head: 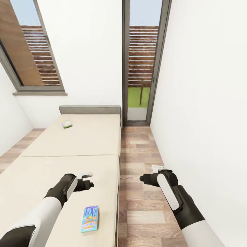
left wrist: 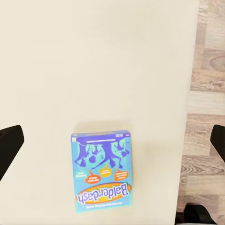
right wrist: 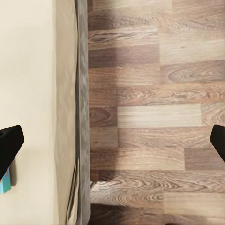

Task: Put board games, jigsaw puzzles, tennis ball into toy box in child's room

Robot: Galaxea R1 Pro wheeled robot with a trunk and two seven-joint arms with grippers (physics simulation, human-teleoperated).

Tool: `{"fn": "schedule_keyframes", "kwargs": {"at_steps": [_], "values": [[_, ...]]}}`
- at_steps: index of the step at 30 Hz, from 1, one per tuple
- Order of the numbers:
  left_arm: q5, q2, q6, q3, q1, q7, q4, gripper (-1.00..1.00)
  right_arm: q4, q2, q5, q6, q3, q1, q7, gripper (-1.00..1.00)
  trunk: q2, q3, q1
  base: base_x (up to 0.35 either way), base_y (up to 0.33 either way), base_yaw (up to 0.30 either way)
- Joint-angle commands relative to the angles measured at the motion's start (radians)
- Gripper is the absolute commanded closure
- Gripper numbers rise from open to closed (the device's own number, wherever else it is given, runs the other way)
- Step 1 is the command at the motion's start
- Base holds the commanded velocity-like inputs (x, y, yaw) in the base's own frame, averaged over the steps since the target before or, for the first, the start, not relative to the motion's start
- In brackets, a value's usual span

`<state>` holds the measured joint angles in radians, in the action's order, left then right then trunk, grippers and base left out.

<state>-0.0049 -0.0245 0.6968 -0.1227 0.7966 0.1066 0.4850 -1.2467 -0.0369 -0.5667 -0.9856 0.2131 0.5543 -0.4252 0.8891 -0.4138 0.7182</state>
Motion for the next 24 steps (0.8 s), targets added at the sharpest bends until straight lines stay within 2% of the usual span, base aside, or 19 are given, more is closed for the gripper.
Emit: {"fn": "schedule_keyframes", "kwargs": {"at_steps": [1, 24], "values": [[-0.001, 0.001, 0.005, -0.004, 0.0, 0.004, 0.001, -1.0, -0.001, 0.0, -0.01, -0.002, 0.001, 0.001, -0.01, -1.0, 0.001, -0.003, 0.0, 0.0, 0.0, 0.0], [-0.001, 0.002, 0.003, -0.002, 0.0, 0.004, 0.001, -1.0, 0.0, 0.002, -0.01, -0.002, -0.019, 0.001, -0.009, -1.0, 0.001, -0.04, 0.0, 0.0, 0.0, 0.0]]}}
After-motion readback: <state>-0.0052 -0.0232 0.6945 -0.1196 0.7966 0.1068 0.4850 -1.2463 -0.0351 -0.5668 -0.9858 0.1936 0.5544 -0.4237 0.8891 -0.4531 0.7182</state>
